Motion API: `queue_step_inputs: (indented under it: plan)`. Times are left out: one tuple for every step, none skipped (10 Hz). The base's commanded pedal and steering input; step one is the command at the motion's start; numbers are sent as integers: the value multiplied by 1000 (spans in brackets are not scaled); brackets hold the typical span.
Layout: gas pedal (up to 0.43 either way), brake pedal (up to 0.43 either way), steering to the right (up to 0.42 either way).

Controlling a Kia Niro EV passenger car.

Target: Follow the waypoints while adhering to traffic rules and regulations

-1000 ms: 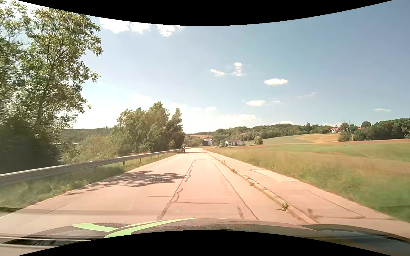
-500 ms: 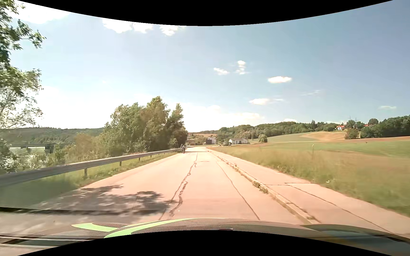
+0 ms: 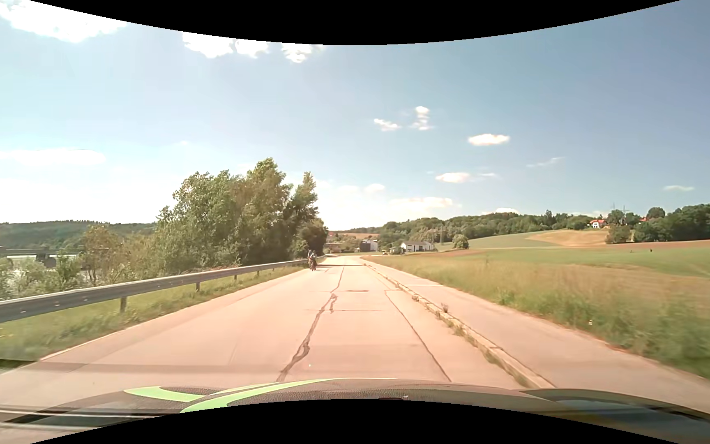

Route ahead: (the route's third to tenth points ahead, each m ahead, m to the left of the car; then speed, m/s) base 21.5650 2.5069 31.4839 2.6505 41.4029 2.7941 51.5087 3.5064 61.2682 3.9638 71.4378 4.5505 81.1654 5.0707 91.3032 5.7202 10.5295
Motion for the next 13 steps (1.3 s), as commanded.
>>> queue_step_inputs:
  plan:
    - [150, 0, -4]
    - [150, 0, -4]
    - [150, 0, -4]
    - [150, 0, -3]
    - [150, 0, -3]
    - [150, 0, -3]
    - [150, 0, -3]
    - [150, 0, -3]
    - [150, 0, -3]
    - [150, 0, -3]
    - [138, 0, -3]
    - [138, 0, -3]
    - [138, 0, -3]
